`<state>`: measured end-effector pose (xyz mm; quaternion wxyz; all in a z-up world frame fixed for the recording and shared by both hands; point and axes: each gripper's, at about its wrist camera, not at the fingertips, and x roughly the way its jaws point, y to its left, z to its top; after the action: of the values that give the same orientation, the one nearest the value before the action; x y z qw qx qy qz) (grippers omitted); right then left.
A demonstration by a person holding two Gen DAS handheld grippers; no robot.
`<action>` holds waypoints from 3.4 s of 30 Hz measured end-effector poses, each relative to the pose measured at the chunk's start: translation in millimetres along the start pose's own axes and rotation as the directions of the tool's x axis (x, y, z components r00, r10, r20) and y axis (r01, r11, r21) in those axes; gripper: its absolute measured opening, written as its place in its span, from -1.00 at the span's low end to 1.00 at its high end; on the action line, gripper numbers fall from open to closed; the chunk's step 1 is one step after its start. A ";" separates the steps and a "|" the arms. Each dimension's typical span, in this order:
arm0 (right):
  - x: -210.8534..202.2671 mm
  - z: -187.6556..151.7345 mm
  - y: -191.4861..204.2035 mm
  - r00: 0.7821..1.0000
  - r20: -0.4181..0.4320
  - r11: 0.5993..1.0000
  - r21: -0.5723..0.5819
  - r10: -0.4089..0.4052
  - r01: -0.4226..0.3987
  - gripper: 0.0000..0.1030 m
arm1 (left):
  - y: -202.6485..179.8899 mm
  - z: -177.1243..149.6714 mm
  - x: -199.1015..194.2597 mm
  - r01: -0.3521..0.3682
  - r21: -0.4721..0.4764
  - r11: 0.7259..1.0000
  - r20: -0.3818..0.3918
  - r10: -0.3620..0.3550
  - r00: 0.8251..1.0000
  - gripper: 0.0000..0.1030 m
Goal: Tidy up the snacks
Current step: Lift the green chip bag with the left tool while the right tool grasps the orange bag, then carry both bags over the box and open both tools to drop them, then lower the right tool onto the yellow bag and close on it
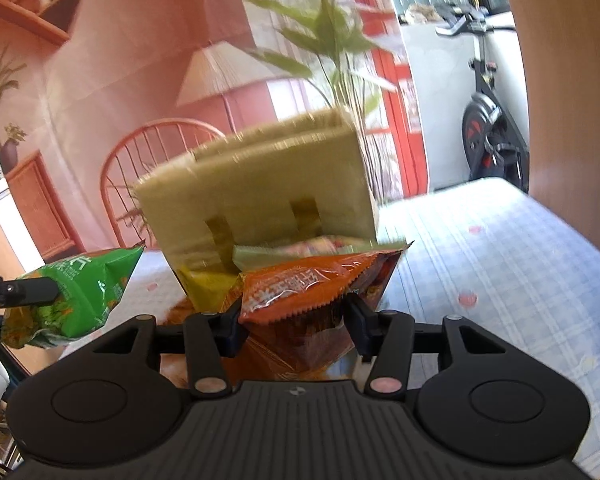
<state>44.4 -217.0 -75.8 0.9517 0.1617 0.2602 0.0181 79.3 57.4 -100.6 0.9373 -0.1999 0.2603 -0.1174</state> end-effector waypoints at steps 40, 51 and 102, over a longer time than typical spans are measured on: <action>64.4 167.3 18.7 0.967 0.189 0.978 -0.147 0.173 -0.146 -0.05 | -46.4 131.4 61.0 -0.012 0.139 0.990 0.107 -0.003 0.994 0.31; 162.1 204.6 15.5 0.987 0.087 0.972 -0.207 0.134 -0.114 -0.05 | -57.3 173.7 154.2 -0.086 0.225 0.971 0.007 0.087 0.996 0.31; 102.9 99.0 14.3 0.989 -0.051 0.988 -0.056 0.141 -0.144 0.38 | 13.6 100.8 54.9 -0.161 0.339 0.927 0.013 0.166 0.986 0.50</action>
<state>183.6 -220.9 -41.2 0.9460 0.1508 0.2697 0.0979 180.8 83.3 -51.7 0.9621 -0.0124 0.2593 -0.0835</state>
